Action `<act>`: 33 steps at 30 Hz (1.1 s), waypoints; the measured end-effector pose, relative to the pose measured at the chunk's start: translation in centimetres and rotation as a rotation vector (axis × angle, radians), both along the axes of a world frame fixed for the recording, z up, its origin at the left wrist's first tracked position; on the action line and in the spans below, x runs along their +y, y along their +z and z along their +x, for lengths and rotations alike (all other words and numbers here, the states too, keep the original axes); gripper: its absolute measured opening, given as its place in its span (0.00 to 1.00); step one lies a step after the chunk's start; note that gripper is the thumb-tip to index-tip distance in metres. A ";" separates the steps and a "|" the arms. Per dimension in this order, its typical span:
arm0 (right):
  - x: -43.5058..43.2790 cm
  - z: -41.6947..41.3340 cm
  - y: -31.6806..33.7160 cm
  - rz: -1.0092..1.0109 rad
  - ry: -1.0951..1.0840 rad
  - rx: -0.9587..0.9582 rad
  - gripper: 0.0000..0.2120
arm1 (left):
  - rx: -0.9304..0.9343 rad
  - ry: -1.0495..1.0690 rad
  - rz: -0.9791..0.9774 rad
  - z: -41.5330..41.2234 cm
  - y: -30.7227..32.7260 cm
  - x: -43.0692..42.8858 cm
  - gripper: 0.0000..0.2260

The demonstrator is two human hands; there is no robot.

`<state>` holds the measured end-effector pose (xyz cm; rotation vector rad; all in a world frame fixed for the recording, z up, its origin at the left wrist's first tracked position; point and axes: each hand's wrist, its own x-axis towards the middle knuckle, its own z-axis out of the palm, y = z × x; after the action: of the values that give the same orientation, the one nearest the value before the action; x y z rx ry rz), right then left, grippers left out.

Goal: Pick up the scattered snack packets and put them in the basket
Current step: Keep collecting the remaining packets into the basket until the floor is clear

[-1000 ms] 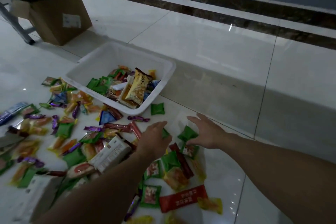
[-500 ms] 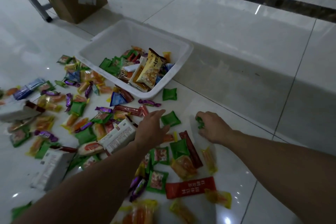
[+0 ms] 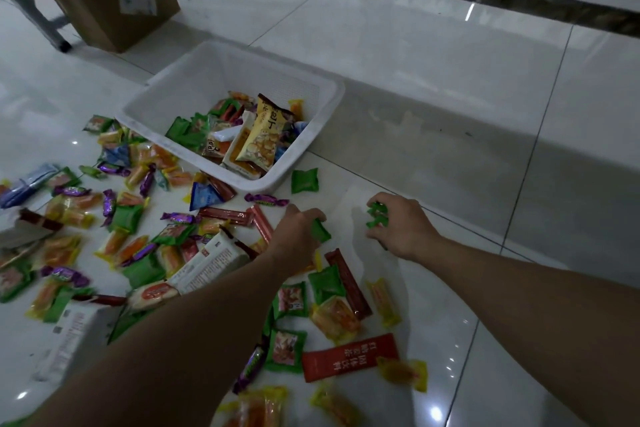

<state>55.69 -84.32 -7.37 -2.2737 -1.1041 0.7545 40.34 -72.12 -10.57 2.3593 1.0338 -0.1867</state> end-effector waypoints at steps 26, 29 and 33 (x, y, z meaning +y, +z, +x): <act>9.9 -4.2 10.1 0.350 -0.267 0.055 0.22 | -0.530 0.460 0.018 -4.5 14.0 9.4 0.11; 12.1 -5.8 10.5 0.378 -0.241 0.073 0.24 | -0.550 0.515 0.007 -6.1 14.4 11.5 0.11; 15.3 -7.6 10.9 0.403 -0.214 0.063 0.21 | -0.606 0.532 0.003 -7.5 14.7 15.0 0.11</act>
<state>48.05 -68.99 3.53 -1.9700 -0.8738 0.4654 32.86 -57.16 4.09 1.8578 1.2738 0.6803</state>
